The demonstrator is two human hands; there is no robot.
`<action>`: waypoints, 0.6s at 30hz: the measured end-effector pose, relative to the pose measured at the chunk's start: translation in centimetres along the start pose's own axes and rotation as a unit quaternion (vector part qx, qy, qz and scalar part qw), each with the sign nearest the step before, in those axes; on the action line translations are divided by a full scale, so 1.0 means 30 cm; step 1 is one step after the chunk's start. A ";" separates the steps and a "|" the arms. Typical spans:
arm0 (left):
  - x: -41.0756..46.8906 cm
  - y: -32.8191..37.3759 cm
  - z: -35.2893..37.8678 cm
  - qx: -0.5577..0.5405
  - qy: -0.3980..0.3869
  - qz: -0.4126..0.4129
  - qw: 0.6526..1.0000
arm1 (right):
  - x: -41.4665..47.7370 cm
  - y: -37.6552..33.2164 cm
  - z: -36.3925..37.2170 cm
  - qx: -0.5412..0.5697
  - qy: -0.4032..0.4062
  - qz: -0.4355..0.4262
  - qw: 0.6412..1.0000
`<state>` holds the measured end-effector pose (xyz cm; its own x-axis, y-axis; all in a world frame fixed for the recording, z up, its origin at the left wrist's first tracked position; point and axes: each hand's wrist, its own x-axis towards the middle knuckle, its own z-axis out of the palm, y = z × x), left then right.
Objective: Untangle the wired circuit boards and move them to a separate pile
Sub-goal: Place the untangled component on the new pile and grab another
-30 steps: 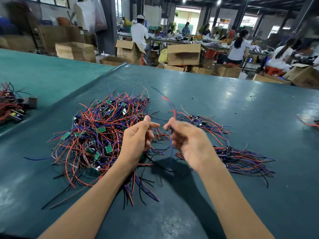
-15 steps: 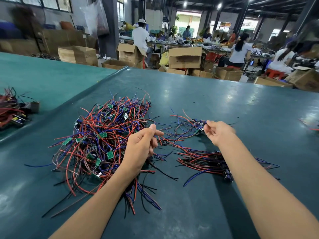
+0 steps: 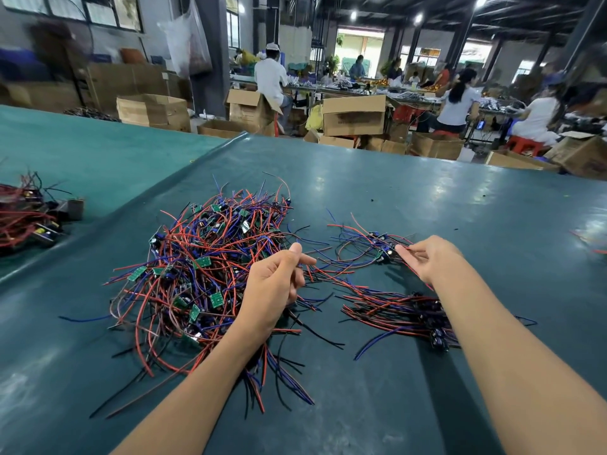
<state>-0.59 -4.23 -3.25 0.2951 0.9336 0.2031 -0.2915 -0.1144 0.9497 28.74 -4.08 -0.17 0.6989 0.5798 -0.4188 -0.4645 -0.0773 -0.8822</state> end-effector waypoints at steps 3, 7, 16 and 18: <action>0.000 -0.004 -0.005 0.005 -0.001 0.004 1.000 | -0.001 -0.029 -0.019 -0.071 0.042 -0.025 0.996; 0.007 -0.014 -0.007 0.024 -0.004 0.002 1.000 | -0.053 -0.028 0.021 -0.171 0.084 -0.089 0.978; 0.015 -0.006 -0.054 0.050 0.297 0.133 0.944 | -0.436 0.298 0.348 -0.483 -0.296 -0.358 0.742; 0.031 0.000 -0.071 0.028 0.327 0.107 0.939 | -0.455 0.363 0.360 -0.552 -0.279 -0.402 0.675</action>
<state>-2.25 -2.63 -3.58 -0.3915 0.8938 0.2189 -0.2263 -0.3240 0.9186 8.27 -4.08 -1.74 0.0270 0.9857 0.1662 0.8470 0.0657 -0.5274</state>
